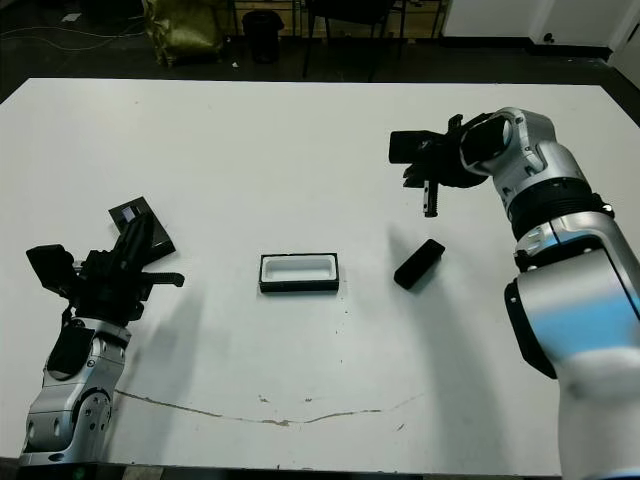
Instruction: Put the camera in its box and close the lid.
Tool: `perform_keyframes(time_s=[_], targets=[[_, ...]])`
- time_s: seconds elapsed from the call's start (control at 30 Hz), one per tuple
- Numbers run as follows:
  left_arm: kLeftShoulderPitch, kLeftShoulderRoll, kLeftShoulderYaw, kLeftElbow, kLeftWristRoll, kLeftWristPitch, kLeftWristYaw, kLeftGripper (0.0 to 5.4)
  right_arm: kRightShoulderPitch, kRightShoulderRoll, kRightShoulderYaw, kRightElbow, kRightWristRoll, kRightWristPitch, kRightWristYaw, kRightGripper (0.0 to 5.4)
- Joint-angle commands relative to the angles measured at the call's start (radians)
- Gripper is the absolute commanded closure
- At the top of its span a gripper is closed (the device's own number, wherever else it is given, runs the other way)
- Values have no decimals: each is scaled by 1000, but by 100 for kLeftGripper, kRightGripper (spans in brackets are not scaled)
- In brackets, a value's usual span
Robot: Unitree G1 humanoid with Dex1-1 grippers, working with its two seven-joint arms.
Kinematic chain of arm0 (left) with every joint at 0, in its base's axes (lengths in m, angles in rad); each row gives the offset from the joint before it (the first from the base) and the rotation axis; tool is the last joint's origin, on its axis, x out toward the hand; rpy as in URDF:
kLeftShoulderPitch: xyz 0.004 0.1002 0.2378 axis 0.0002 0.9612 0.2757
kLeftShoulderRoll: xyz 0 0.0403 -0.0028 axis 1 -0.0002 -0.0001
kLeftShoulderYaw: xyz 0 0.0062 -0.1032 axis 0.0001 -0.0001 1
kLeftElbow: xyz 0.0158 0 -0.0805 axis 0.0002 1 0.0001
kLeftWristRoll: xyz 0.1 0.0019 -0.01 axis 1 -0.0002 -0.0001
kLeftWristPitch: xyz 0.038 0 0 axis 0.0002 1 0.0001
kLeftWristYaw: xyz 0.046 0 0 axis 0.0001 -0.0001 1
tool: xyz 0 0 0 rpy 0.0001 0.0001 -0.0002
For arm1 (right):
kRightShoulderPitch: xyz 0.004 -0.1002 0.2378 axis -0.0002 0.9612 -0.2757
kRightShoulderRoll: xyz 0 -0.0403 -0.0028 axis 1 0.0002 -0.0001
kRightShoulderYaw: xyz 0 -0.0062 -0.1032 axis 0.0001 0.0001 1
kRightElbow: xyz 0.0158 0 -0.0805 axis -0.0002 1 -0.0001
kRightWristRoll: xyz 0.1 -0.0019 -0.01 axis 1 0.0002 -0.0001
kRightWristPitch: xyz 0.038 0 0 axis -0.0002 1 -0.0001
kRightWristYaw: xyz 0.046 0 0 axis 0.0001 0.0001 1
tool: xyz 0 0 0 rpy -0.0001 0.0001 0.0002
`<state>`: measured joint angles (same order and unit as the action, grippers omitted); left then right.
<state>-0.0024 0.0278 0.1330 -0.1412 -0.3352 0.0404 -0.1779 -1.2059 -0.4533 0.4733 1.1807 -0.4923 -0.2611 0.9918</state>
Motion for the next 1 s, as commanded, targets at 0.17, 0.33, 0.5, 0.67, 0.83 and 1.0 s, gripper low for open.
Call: perform_keyframes(time_s=[0.17, 0.33, 0.5, 0.67, 0.83, 1.0], targets=[[14, 5, -1, 15, 5, 9, -2, 538, 36, 22, 16, 31, -20, 76, 17, 540], [13, 6, -3, 24, 12, -8, -8, 538, 54, 25, 9, 43, -10, 84, 16, 540], [15, 5, -1, 31, 6, -18, -15, 538, 65, 35, -2, 54, 1, 130, 29, 540], [16, 7, -2, 30, 3, -15, -20, 538, 95, 24, 15, 31, -13, 83, 12, 540], [19, 4, -3, 28, 9, -17, -17, 538, 115, 16, 30, 15, -31, 70, -5, 540], [21, 3, -5, 21, 9, -6, -10, 538, 121, 24, 17, 24, -20, 120, 20, 540]])
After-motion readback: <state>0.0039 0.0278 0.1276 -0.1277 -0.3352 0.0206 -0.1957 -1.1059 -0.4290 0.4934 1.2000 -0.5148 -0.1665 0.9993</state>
